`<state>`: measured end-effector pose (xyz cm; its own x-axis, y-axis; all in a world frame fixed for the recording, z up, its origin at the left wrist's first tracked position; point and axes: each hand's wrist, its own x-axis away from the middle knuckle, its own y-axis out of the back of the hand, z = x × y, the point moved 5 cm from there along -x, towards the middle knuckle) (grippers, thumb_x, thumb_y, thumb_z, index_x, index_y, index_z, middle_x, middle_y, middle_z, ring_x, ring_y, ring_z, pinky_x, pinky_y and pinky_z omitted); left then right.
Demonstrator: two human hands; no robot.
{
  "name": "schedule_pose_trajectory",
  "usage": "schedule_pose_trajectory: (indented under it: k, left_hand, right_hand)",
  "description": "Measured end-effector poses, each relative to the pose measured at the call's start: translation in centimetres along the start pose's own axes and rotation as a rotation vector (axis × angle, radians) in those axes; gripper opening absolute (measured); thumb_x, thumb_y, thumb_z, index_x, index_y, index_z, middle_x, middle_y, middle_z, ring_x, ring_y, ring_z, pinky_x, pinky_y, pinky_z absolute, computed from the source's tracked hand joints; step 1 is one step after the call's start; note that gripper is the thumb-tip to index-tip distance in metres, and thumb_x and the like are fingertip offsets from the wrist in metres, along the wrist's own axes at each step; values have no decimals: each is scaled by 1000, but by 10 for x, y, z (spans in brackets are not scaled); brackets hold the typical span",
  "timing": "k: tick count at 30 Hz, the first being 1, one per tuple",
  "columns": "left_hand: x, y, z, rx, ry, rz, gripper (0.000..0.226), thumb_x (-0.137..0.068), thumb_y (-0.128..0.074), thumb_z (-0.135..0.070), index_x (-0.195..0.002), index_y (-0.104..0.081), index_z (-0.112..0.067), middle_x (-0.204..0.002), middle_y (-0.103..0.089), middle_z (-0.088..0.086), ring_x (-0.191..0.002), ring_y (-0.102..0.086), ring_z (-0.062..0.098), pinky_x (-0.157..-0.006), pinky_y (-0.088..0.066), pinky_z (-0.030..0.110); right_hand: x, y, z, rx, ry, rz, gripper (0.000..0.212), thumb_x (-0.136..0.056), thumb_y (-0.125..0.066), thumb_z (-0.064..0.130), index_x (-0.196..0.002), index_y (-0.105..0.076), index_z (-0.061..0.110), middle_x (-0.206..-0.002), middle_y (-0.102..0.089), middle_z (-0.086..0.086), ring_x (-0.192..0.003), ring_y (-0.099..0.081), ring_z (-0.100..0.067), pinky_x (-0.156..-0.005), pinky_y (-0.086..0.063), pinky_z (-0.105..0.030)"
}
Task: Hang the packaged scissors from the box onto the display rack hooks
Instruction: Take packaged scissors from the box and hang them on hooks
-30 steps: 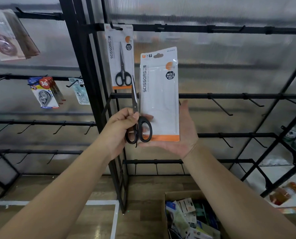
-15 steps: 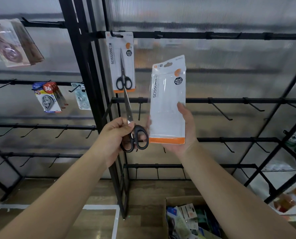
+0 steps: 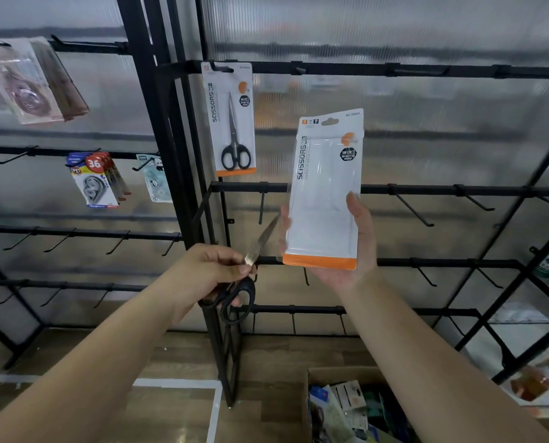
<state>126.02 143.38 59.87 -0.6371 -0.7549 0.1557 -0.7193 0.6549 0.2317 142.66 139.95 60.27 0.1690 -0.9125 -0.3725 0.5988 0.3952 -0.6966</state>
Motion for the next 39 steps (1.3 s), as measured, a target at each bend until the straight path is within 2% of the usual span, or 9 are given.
schedule_pose_trajectory:
  k: [7,15,20,23,30,32,34,37,39]
  left_hand:
    - [6,9,-3,-42,-86,-112,12,-88,-55,4,-93,-66,8,-68,-56,20,-40,-55,13,-43,-46,18]
    - [14,15,-14,-152,-159,-99,19,-88,-57,-1,-80,-70,-12,-56,-57,5,-44,-57,10,-43,-43,14]
    - [12,12,-13,-112,-154,-58,19,-87,-58,-1,-84,-73,-12,-73,-58,20,-49,-59,14,-50,-50,19]
    - [10,7,-16,-111,-173,-61,19,-87,-58,1,-83,-72,-11,-75,-58,24,-46,-57,11,-45,-43,13]
    - [0,-2,-24,6,-191,-72,17,-87,-55,6,-84,-70,-1,-55,-56,4,-42,-55,8,-40,-42,12]
    - [-2,-8,-27,29,-225,-85,15,-89,-51,8,-86,-66,9,-55,-54,6,-41,-54,6,-39,-40,12]
    - [-3,-12,-31,78,-260,-114,18,-90,-49,9,-84,-66,9,-60,-56,8,-47,-57,9,-46,-46,16]
    - [-8,-14,-32,139,-289,-172,28,-87,-57,0,-69,-73,-13,-69,-61,9,-69,-57,22,-68,-46,32]
    - [-9,-16,-29,231,-242,-209,20,-85,-57,-7,-73,-72,-11,-75,-58,16,-75,-52,28,-71,-41,39]
  right_hand:
    - [4,-4,-1,-6,-62,47,62,-79,-59,47,-130,-39,17,-114,-46,-11,-98,-53,-22,-83,-50,-37]
    - [7,-11,-1,18,-120,88,63,-78,-60,46,-129,-41,15,-115,-42,-12,-96,-53,-24,-81,-52,-43]
    - [13,-3,4,-26,-72,20,75,-76,-67,43,-136,-30,16,-117,-42,-12,-100,-51,-25,-85,-51,-40]
    - [19,-4,3,-4,-87,4,69,-77,-66,41,-133,-38,13,-117,-47,-12,-103,-53,-26,-89,-47,-39]
    - [23,19,-9,9,-53,-301,95,-56,-84,38,-138,-41,14,-126,-44,-13,-113,-45,-32,-101,-35,-51]
    - [22,14,-15,0,-70,-288,83,-55,-85,38,-127,-54,11,-118,-55,-15,-105,-54,-32,-96,-42,-50]
    - [20,5,-22,-6,-100,-249,76,-59,-82,41,-124,-58,10,-115,-58,-16,-101,-57,-32,-91,-45,-47]
    - [16,-2,-29,-32,-79,-225,92,-67,-76,44,-143,-37,10,-125,-47,-19,-107,-50,-33,-95,-41,-47]
    - [15,-3,-31,-55,-38,-232,82,-67,-75,43,-136,-46,8,-121,-54,-18,-105,-55,-33,-94,-45,-46]
